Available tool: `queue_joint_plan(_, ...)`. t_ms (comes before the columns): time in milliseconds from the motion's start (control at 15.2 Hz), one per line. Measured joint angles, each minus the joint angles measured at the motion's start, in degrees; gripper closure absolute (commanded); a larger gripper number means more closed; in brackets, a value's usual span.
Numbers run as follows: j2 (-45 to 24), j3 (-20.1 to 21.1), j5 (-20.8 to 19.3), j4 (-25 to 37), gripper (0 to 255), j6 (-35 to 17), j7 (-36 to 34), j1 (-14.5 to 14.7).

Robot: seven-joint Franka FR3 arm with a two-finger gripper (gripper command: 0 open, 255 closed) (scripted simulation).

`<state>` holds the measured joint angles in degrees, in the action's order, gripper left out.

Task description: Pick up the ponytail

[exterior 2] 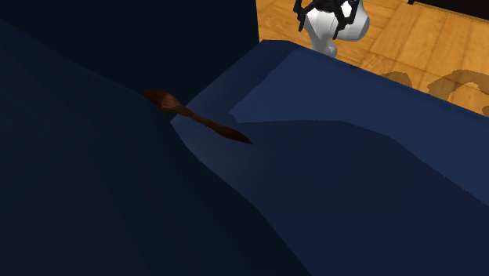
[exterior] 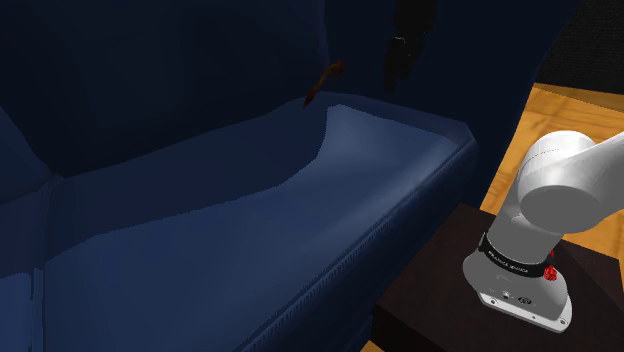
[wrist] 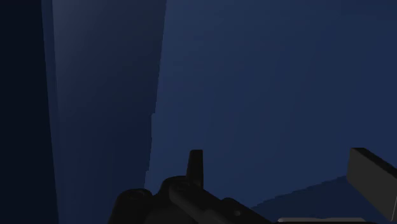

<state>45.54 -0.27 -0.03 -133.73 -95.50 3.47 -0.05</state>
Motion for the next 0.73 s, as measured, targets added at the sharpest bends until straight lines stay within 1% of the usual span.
queue_joint_plan(66, 0.0, 0.0, 0.0, 0.0, 0, 0.0, 0.0, 0.0)
queue_joint_plan(198, -1.88, 1.25, 0.37, 0.22, 0, -2.16, -3.03, -0.79)
queue_joint_plan(396, -7.45, 3.95, 0.75, 1.82, 0, -7.33, -10.19, -2.79)
queue_joint_plan(660, -14.2, 7.36, 0.2, 4.86, 0, -12.64, -20.48, -5.82)
queue_joint_plan(726, -16.56, 8.36, -0.15, 6.54, 0, -13.73, -23.3, -6.61)
